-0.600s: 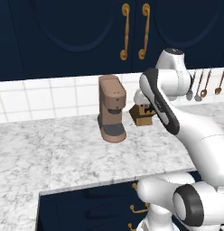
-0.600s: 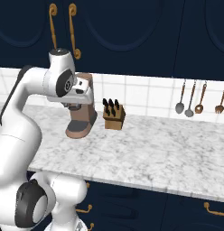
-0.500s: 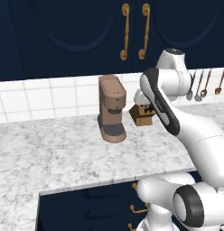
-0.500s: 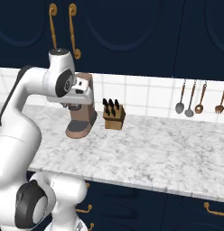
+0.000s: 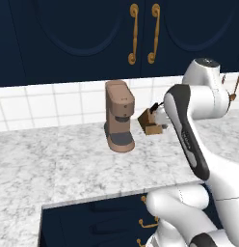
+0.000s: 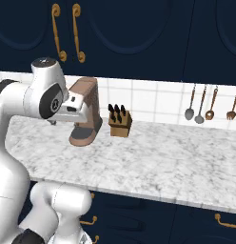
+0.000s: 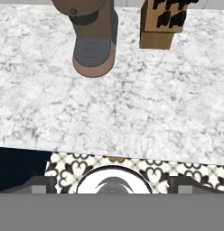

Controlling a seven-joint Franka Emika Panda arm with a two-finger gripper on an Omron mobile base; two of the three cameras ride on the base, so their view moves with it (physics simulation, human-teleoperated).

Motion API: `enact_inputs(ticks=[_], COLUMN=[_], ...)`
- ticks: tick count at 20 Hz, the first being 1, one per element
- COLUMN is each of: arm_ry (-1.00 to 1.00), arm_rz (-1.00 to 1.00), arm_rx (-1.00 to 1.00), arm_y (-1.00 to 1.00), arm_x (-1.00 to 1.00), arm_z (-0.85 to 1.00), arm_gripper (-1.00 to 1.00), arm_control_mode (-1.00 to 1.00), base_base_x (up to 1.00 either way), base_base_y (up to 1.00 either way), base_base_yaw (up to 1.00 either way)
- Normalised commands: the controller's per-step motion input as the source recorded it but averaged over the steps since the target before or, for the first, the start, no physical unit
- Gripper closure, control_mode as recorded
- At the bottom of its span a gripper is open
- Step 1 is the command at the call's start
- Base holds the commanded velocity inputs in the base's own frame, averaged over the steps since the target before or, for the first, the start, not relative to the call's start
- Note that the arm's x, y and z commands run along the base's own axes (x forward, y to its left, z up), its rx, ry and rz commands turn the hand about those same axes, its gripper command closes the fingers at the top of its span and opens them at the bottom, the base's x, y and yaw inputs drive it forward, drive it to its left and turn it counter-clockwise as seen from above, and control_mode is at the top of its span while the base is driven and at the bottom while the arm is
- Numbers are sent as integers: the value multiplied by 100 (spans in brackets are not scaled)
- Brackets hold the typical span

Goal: Navigate to the toaster oven.

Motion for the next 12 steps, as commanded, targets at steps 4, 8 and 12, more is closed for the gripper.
enact_inputs(ticks=[4,8,12], arm_ry=[-14,0,0], arm_rz=[-4,0,0], arm_rx=[0,0,0], arm_y=[-26,0,0], arm_x=[-95,0,0], arm_z=[-2,0,0], arm_gripper=[-100,-100,-100], arm_control_mode=[-100,100,100], base_base_x=[0,-91,-64], base_base_y=[0,-96,-95], base_base_yaw=[0,-5,-41])
